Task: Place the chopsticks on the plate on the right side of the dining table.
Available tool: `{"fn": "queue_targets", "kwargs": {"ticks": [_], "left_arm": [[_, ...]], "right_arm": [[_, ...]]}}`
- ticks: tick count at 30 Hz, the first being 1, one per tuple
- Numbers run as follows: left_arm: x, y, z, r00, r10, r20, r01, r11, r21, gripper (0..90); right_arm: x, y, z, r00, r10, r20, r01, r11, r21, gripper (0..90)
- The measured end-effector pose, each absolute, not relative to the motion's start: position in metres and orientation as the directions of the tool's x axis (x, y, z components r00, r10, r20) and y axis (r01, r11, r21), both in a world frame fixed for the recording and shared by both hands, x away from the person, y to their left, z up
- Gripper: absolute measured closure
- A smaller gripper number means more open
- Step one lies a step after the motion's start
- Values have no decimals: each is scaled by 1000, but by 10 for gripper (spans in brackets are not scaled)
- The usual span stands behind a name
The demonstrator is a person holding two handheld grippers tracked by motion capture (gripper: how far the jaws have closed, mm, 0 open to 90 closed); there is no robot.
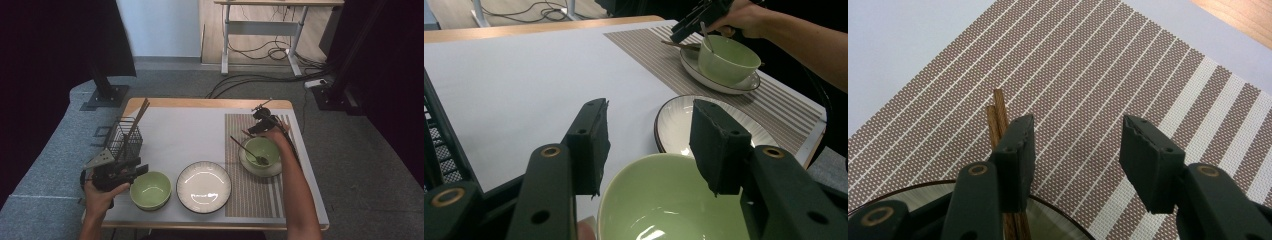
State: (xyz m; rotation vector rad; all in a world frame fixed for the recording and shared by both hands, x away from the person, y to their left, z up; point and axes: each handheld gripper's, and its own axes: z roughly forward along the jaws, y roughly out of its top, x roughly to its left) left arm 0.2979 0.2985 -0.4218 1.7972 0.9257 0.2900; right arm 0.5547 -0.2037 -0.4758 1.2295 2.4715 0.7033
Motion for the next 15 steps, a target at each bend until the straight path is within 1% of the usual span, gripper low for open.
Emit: {"fn": "queue_targets", "kwargs": {"ticks": [15], "left_arm": [[298, 299, -421, 674, 703, -227, 453, -150, 879, 498]], "right_arm": [[552, -205, -468, -587, 809, -37, 654, 501, 567, 481]]}}
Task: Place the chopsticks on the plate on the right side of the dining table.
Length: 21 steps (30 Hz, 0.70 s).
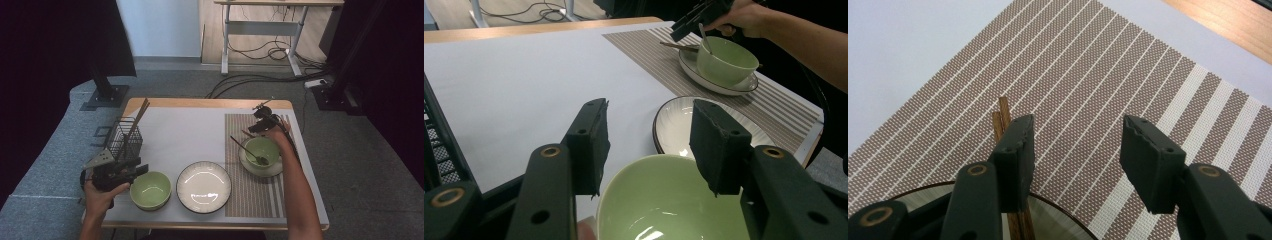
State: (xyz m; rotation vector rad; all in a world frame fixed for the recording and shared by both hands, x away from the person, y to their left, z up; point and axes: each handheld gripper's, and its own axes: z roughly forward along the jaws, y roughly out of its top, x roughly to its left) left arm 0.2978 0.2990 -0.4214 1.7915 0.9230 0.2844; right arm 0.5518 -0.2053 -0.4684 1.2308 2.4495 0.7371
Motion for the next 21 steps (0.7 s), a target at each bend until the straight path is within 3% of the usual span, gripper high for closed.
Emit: {"fn": "queue_targets", "kwargs": {"ticks": [9, 21], "left_arm": [[298, 299, -421, 674, 703, -227, 453, -151, 878, 498], [298, 301, -421, 672, 705, -227, 451, -147, 880, 498]], "right_arm": [[553, -203, -456, -579, 815, -30, 648, 482, 590, 475], [560, -194, -467, -576, 817, -30, 667, 491, 561, 468]]}}
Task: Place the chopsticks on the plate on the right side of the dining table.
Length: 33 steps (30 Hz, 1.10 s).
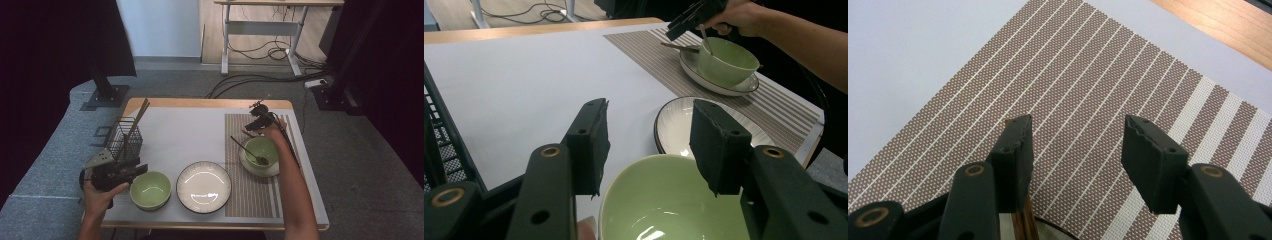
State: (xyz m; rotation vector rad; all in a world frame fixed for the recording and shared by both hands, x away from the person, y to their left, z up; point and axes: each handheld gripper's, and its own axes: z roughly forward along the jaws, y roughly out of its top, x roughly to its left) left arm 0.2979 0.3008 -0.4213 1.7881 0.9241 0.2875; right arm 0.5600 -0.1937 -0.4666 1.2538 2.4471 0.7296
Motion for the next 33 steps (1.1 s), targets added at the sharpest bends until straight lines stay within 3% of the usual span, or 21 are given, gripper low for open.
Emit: {"fn": "queue_targets", "kwargs": {"ticks": [33], "left_arm": [[298, 301, -421, 674, 703, -229, 452, -147, 880, 498]], "right_arm": [[560, -194, -471, -582, 812, -42, 676, 512, 530, 463]]}}
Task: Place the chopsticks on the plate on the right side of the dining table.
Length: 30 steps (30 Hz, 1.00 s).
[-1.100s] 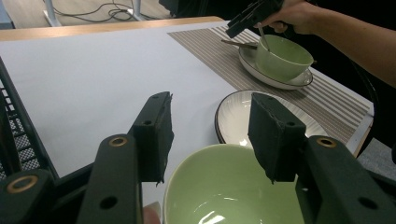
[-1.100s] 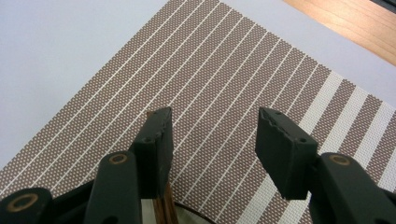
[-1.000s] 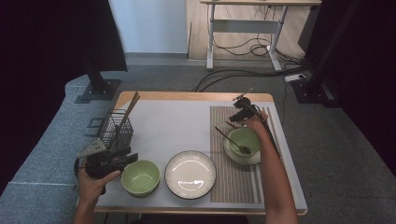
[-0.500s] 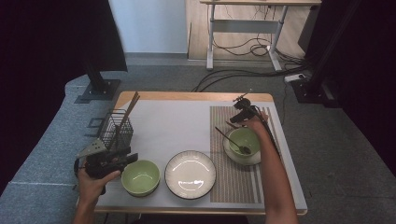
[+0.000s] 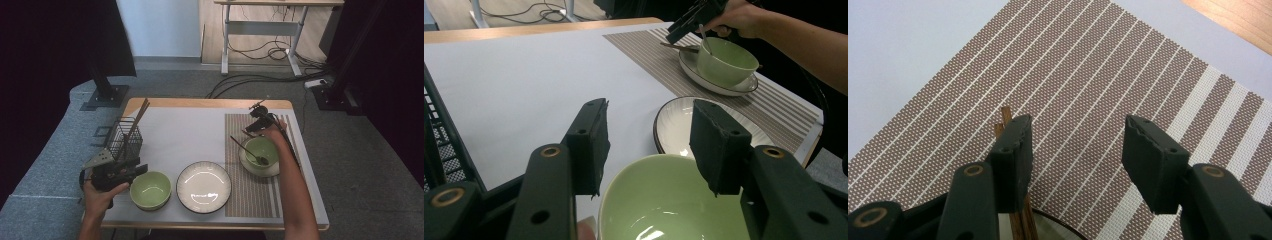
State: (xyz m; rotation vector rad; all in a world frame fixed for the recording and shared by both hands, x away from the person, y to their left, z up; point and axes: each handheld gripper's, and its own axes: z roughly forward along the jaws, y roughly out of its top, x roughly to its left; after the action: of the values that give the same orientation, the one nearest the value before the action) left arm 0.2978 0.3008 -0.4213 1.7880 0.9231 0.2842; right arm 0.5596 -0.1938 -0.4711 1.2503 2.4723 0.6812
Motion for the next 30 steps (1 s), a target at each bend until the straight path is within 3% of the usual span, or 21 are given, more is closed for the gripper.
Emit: {"fn": "queue_targets", "kwargs": {"ticks": [30], "left_arm": [[298, 302, -421, 674, 702, -231, 453, -145, 880, 497]], "right_arm": [[555, -185, -470, -646, 762, -39, 647, 574, 502, 465]]}}
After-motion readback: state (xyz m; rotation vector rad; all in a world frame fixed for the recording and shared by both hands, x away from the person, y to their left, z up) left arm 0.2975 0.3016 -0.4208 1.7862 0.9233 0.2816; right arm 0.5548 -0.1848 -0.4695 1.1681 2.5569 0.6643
